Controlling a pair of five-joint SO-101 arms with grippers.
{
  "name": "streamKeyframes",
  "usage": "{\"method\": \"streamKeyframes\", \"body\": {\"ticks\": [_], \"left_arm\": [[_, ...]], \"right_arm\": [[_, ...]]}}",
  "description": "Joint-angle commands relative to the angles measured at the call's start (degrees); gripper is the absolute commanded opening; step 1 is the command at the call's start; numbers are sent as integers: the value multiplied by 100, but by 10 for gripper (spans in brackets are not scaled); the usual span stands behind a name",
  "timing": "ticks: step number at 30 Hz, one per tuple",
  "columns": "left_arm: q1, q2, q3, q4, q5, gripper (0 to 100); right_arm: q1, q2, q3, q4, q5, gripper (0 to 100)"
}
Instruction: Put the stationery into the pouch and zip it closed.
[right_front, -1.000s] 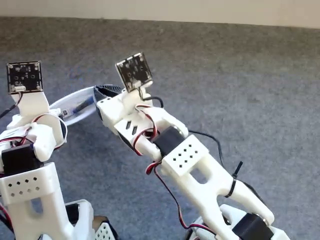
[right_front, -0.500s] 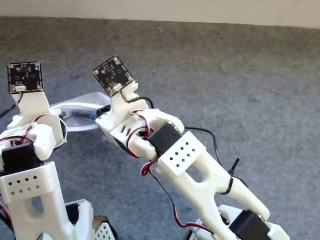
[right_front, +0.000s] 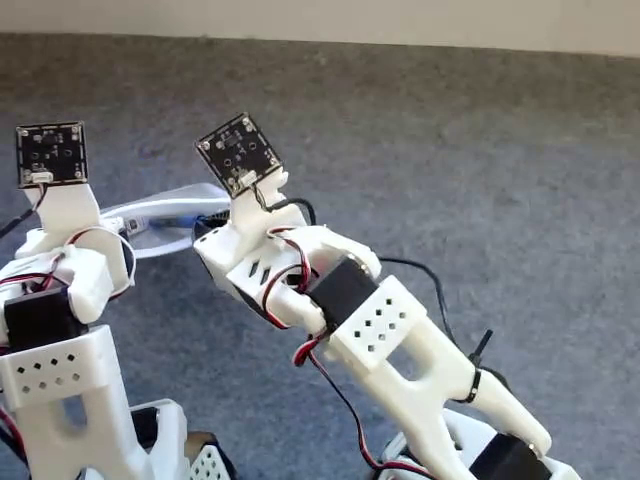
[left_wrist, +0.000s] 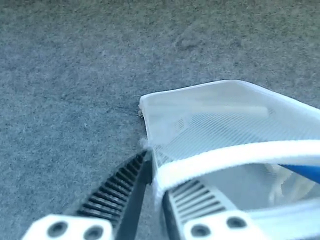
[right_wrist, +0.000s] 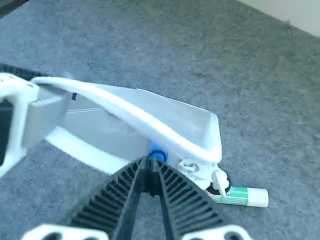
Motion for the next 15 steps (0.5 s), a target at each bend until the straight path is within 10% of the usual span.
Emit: {"method": "streamKeyframes", "body": {"ticks": [1, 15], "left_arm": [[136, -48, -57, 0, -44, 11], [136, -48, -57, 9, -44, 10]], "right_arm": [[-40, -119, -119, -48, -79, 5], [356, 2009, -382, -409, -70, 5]]}}
